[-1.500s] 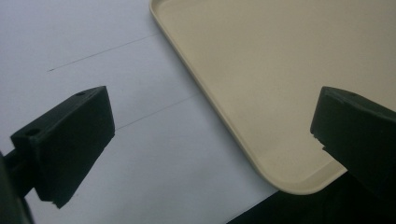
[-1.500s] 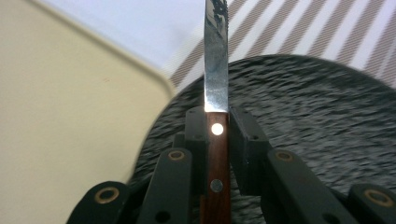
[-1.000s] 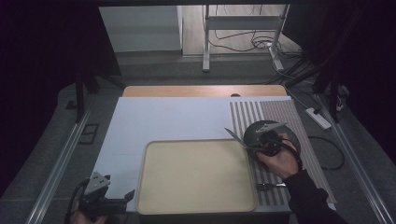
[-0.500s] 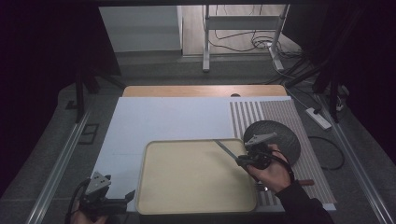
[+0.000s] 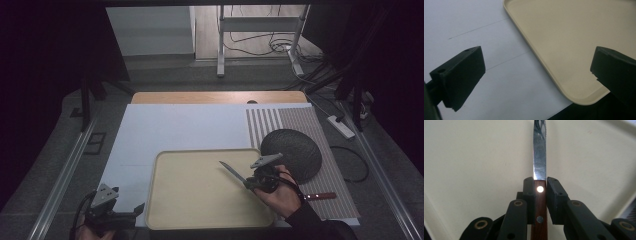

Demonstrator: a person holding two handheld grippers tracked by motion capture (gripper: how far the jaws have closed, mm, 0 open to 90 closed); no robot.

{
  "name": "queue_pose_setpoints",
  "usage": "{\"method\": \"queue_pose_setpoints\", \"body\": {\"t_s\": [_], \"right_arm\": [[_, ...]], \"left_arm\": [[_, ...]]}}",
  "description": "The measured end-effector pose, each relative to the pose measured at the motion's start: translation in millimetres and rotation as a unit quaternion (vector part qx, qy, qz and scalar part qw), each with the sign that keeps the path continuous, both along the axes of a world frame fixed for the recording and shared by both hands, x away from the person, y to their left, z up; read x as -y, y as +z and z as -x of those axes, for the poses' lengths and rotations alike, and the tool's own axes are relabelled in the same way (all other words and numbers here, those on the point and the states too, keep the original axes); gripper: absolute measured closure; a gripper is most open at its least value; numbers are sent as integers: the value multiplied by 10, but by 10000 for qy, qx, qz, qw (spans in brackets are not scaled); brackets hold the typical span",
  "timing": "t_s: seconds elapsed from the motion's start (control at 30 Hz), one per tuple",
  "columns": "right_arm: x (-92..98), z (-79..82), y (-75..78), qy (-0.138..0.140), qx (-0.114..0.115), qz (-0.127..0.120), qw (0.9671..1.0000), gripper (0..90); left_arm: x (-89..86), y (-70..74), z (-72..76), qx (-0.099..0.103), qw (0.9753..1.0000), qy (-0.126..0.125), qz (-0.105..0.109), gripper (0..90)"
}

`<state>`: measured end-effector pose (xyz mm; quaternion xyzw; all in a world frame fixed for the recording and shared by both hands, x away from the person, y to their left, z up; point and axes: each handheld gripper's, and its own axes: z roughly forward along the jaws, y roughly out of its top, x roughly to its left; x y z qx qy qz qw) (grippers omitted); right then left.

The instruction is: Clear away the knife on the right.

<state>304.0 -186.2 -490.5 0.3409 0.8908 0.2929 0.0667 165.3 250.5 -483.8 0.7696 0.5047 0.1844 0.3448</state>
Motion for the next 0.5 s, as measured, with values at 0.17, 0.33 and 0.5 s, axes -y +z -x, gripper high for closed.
{"method": "queue_pose_setpoints", "body": {"t_s": [0.17, 0.33, 0.5], "right_arm": [[-2, -12, -90, 42, -56, 266, 9996, 781], [-8, -19, -88, 104, -104, 204, 9997, 654], [-45, -53, 17, 234, 98, -21, 9997, 745]], "left_arm": [[-3, 0, 1, 1, 10000, -2, 8, 0], [1, -1, -1, -4, 10000, 2, 2, 0], [8, -1, -3, -10, 10000, -11, -33, 0]]}}
